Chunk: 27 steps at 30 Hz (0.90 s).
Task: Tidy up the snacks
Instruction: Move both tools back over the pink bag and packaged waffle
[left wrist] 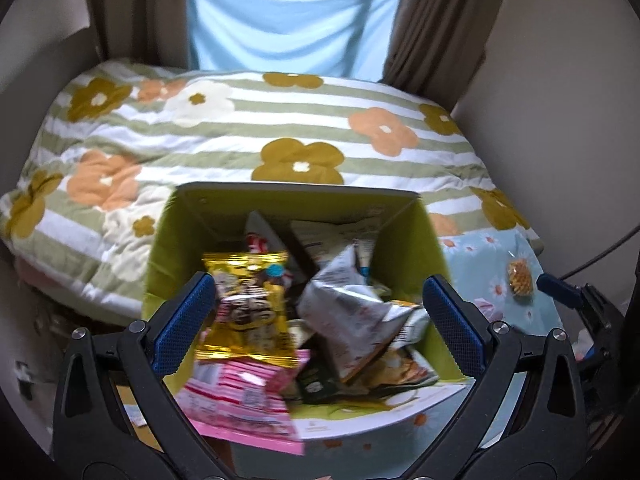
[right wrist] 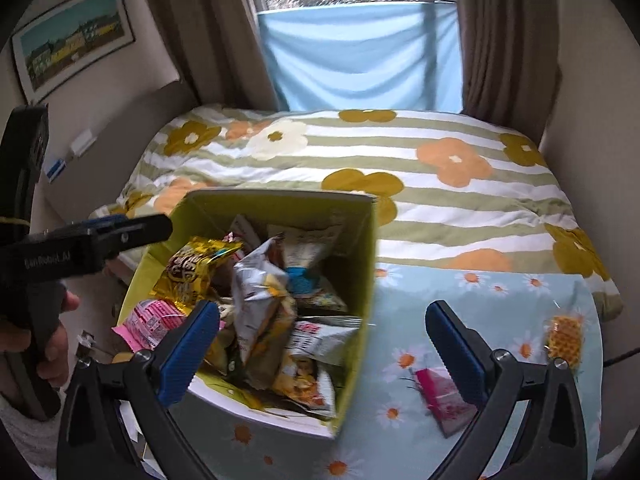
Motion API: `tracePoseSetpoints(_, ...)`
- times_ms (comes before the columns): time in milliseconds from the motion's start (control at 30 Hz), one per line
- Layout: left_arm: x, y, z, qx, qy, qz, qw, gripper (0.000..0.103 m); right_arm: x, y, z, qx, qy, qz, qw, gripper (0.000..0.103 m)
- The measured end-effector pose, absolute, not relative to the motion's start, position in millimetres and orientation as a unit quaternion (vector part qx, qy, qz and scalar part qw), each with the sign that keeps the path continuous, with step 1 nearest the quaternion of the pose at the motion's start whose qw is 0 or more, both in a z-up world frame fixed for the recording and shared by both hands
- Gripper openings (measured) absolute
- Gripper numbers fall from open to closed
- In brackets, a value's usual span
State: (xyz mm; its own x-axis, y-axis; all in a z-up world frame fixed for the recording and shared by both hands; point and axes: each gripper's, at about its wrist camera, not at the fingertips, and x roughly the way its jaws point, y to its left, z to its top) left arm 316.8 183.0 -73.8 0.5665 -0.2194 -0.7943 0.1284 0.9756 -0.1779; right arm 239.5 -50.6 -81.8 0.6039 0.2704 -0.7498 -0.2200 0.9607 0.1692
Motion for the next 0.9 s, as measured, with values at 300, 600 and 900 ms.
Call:
tracePoseSetpoints(300,300,78,-75,-0.036,0.461,-0.119,0.879,0.103,222,-156,-80,0.045,0.429,0.108,0.896,0.103)
tracePoseSetpoints(600,292,-59,-105,0.023,0.491,-0.174,0.853,0.103,215,-278,-94,0.079,0.418,0.064,0.903,0.103)
tracePoseSetpoints(900,284,-149,-175,0.121,0.553,-0.196,0.8,0.103,230,-348,-142,0.055,0.501,0.059,0.862,0.103)
